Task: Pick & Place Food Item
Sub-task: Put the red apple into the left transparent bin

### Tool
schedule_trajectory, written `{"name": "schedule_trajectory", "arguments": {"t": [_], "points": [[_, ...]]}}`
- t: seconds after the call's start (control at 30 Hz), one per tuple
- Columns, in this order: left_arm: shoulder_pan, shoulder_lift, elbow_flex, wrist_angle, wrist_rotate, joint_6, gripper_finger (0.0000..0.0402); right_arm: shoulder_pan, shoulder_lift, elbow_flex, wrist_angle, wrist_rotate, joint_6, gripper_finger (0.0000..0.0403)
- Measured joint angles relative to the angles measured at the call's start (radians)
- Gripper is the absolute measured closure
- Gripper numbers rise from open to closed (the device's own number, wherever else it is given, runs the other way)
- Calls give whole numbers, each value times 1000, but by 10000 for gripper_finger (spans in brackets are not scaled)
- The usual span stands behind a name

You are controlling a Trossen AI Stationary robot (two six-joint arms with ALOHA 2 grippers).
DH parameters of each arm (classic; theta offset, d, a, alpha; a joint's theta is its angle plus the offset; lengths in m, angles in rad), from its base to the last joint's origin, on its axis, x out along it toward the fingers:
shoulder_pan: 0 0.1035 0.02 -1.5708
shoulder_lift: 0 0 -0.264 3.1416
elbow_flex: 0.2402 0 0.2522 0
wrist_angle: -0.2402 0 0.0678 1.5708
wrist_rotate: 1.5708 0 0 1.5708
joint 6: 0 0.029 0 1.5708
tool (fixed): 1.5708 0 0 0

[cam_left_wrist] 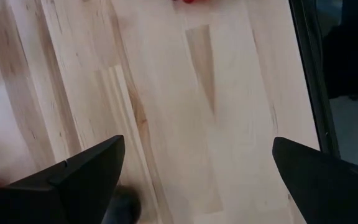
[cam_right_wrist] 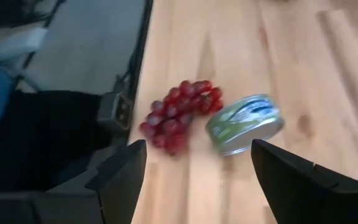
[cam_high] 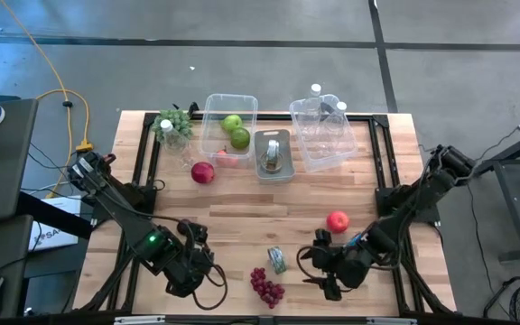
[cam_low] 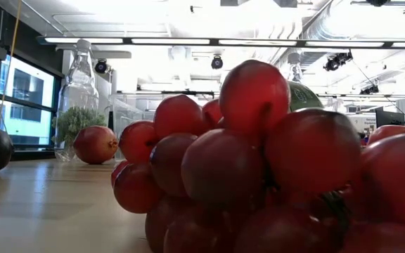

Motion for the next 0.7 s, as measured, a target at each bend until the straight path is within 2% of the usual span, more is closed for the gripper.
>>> {"name": "schedule_trajectory", "arguments": {"t": [0.07, 0.2, 0.37, 0.53, 0.7], "points": [[-1, 0, 0, -2, 2, 0, 3, -10, 0, 0, 9, -83, 3, 128], [-3, 0, 0, -22, 3, 8, 3, -18, 1, 0, 94, -107, 5, 132], [-3, 0, 0, -42, 3, 4, 3, -33, 1, 0, 171, -200, -82, 120], [-3, 0, 0, -45, 25, -38, 3, -37, 1, 0, 154, -219, -156, 89], [-3, 0, 0, -45, 55, -67, 3, -59, 9, 0, 125, -197, -159, 35]]}}
